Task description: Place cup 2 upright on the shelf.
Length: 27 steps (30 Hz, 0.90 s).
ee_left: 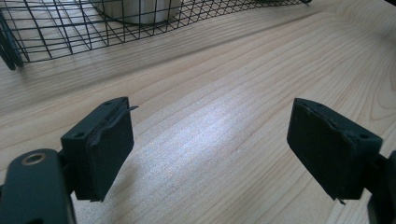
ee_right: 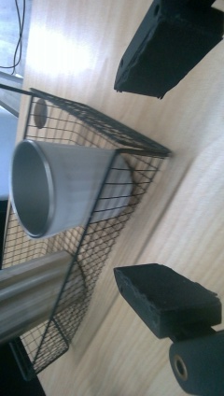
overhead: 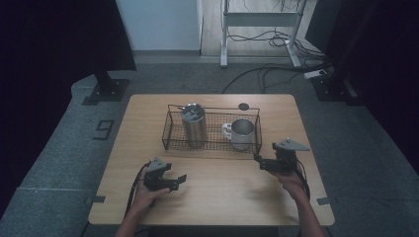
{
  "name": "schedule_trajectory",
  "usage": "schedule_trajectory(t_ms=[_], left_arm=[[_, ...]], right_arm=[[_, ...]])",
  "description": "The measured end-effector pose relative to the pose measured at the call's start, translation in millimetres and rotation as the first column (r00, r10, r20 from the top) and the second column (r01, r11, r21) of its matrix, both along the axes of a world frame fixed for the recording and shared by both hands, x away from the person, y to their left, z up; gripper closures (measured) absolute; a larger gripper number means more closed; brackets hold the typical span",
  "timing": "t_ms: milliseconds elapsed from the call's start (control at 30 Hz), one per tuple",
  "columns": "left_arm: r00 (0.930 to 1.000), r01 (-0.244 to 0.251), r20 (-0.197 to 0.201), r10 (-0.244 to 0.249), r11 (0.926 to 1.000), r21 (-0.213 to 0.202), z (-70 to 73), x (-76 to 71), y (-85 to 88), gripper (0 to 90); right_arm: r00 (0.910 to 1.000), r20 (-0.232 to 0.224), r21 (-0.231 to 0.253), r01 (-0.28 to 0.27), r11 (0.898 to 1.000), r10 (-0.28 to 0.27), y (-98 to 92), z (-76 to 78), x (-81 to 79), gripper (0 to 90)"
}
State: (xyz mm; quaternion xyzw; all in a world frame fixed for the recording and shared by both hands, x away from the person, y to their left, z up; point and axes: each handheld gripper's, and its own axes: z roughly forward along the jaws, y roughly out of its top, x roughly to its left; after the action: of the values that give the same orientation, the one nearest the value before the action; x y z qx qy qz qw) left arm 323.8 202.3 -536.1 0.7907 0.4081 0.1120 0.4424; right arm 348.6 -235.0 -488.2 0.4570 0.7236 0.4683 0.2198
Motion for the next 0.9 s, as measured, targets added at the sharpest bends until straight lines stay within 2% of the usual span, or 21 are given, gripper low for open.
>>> schedule_trajectory(t_ms=[533, 900], left_arm=[[1.0, 0.0, -0.001, 0.0, 0.9999, 0.012, -1.7, 0.1, -0.9, 14.9], [1.0, 0.003, -0.003, -0.003, 0.9999, 0.016, -2.6, 0.0, -2.4, 14.9]], right_arm=[[0.9982, -0.059, -0.007, 0.01, 1.0, -0.01, -6.3, -33.3, -32.1, 12.8], [0.9951, -0.098, -0.018, 0.007, 1.0, -0.009, -6.0, -50.2, -40.8, 13.2]])
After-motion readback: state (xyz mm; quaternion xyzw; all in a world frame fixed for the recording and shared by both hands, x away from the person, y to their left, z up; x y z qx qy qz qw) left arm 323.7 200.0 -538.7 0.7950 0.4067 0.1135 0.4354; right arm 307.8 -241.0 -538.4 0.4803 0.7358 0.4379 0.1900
